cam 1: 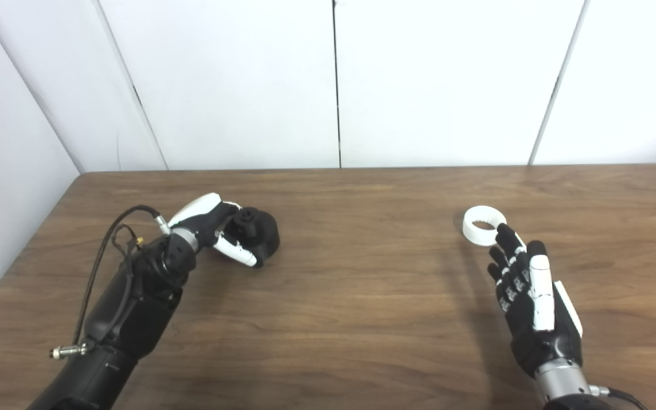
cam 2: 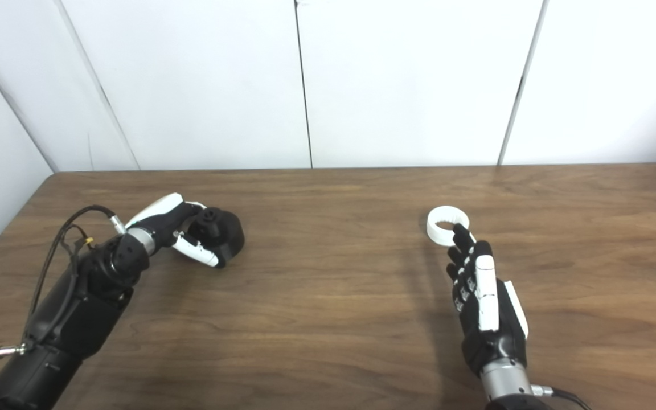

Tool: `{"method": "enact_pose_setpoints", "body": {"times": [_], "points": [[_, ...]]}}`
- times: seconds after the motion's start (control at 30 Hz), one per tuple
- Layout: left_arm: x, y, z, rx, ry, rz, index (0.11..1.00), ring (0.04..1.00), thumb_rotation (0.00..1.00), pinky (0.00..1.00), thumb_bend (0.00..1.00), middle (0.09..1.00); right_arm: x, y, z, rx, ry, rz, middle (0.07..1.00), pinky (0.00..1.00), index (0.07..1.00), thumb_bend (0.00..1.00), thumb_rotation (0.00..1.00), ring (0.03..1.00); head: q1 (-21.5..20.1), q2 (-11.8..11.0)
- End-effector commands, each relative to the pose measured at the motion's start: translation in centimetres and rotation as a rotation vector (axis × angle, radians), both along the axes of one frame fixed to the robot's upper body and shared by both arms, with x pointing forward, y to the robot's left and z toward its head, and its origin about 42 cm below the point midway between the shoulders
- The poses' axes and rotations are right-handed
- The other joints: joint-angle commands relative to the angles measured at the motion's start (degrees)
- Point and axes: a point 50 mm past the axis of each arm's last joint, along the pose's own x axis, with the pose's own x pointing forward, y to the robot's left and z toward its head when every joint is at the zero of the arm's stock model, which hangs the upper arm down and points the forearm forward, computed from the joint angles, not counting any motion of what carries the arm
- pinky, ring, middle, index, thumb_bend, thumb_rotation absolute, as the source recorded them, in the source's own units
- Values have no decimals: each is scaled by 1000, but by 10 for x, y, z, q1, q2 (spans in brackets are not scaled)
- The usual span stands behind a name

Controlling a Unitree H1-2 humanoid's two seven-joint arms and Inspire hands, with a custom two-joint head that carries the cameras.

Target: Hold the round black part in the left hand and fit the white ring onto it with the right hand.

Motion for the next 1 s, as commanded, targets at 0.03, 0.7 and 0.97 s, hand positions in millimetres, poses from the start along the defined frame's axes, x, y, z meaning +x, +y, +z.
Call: {"method": "enact_pose_setpoints", "body": {"times": [0.03,0.7,0.97], "points": [[13,9,35,41,-126,2,733,1000,203,960,891,956,-8,-2,8,5,-56,-1,977,1000,934,495,1000,984,1,0],[-2,0,29,16,-180,-12,700,1000,186,955,880,926,-5,-4,9,-4,-58,8,972,1000,936,495,1000,984,3,3],[-10,-7,27,-7,-166,-40,702,1000,193,980,877,935,-4,-4,11,-30,-51,9,969,1000,934,506,1000,979,3,4]]}}
